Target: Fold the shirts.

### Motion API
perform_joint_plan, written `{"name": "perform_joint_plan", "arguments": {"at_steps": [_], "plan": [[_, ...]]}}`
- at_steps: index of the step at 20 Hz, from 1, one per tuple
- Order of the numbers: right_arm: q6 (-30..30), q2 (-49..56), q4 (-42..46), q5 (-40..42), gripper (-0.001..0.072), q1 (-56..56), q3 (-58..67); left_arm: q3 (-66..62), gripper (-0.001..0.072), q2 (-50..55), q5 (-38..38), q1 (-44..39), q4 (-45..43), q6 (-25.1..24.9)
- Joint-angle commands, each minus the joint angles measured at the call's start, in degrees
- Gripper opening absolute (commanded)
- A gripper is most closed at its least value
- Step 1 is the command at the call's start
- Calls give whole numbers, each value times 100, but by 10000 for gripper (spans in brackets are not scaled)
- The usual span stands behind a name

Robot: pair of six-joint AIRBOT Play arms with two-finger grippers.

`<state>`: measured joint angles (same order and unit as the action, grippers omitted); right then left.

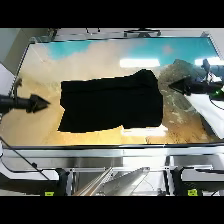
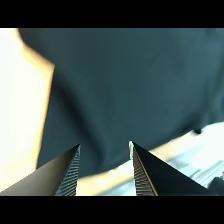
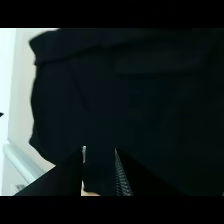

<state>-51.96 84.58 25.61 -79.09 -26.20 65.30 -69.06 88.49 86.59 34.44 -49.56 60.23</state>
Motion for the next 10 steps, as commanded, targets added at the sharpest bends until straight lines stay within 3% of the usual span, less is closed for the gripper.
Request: {"name": "perform_joint_plan", "arguments": {"at_steps": [1,10], "plan": [[-120,-599,699,-120,259,-468,-671,1338,331,-529,-726,164,-975,125],[-234,-890,1209,-212,261,-800,-863,1609,330,470,-1711,-737,-638,-155]]}}
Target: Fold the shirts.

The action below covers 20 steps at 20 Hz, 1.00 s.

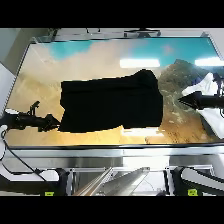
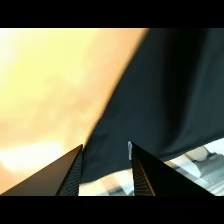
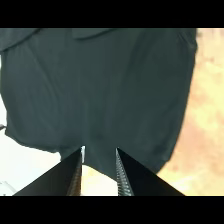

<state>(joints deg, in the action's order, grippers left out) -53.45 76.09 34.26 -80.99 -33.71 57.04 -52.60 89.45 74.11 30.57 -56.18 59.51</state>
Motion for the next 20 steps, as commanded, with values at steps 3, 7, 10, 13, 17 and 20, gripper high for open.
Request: {"name": "perform_joint_plan", "arguments": {"at_steps": [3,7,10,13,17,20], "plan": [[-514,-39,1182,243,465,-48,-120,-435,307,699,-17,-699,479,-212],[-557,87,1351,636,462,-24,-732,-925,15,726,737,-852,533,-243],[-555,341,1287,1165,462,170,-1292,-1215,15,723,1102,-837,525,-140],[-640,782,1241,1602,462,693,-1414,-1390,15,678,1182,-839,527,-20],[-654,1156,520,2122,461,1434,-1412,-1515,16,411,1102,-813,520,-7],[-638,1178,358,2162,389,1794,-1311,-1510,17,297,1078,-660,527,-4]]}}
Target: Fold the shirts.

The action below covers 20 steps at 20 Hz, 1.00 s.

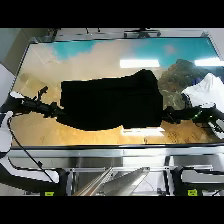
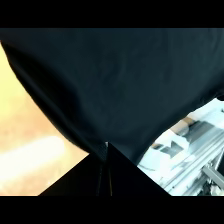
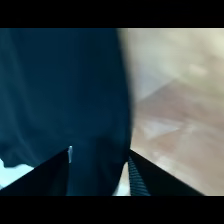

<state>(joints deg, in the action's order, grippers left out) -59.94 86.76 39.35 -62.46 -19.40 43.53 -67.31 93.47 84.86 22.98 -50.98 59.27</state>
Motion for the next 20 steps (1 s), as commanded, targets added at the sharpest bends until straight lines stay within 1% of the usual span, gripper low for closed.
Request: {"name": "perform_joint_plan", "arguments": {"at_steps": [1,2,4,6,9,11,12,13,15,17,19,20], "plan": [[11,109,-201,278,239,415,94,-31,17,-101,70,173,7,22],[11,109,-275,170,137,433,162,13,17,-105,96,238,24,24],[15,92,-568,-256,22,437,361,48,16,-111,323,387,339,39],[114,-162,-852,-649,22,415,669,50,16,-278,673,544,1023,28],[151,-1257,-1410,-1137,22,262,1478,-37,16,-1117,1167,763,2028,-96],[164,-2271,-2072,-1220,21,9,2179,-267,16,-1941,1464,922,3329,-435],[227,-2726,-2286,-1193,22,-114,2538,-433,17,-2398,1497,1019,4251,-629],[334,-3143,-2448,-1163,22,-256,2922,-675,18,-2824,1521,1126,5191,-721],[385,-3915,-2553,-848,22,-581,3676,-1268,18,-3464,1443,1381,6734,-839],[697,-4614,-2551,-232,22,-844,4275,-1930,18,-3954,1381,1945,8015,-868],[975,-5152,-2476,393,22,-1049,4651,-2337,18,-4293,1351,2782,8946,-844],[1005,-5357,-2271,660,22,-1141,4758,-2444,18,-4398,1342,3211,9071,-769]]}}
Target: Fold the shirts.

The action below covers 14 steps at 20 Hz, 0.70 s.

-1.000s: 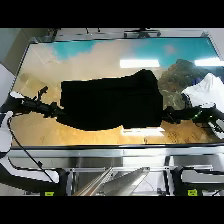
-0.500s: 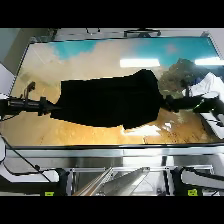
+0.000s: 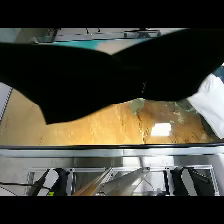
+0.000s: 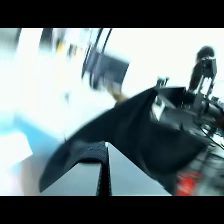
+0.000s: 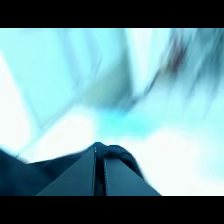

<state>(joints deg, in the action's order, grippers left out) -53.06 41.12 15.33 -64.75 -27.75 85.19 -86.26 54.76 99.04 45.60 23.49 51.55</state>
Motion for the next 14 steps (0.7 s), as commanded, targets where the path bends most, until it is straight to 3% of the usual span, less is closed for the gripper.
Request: {"name": "perform_joint_plan", "arguments": {"at_steps": [1,3,5,9,14], "plan": [[315,-957,330,1110,22,-385,614,-551,18,-634,-122,1344,1578,74],[310,-1008,553,1130,21,-463,612,-157,18,-807,-286,1617,1235,103],[81,-627,542,763,20,-459,612,387,19,-798,-387,1351,378,94],[-332,874,516,-286,19,-2,385,1303,19,-79,-863,-317,-1891,-223],[-275,2647,1504,13,19,1182,-702,1808,18,1641,-1790,-2041,-3497,-540]]}}
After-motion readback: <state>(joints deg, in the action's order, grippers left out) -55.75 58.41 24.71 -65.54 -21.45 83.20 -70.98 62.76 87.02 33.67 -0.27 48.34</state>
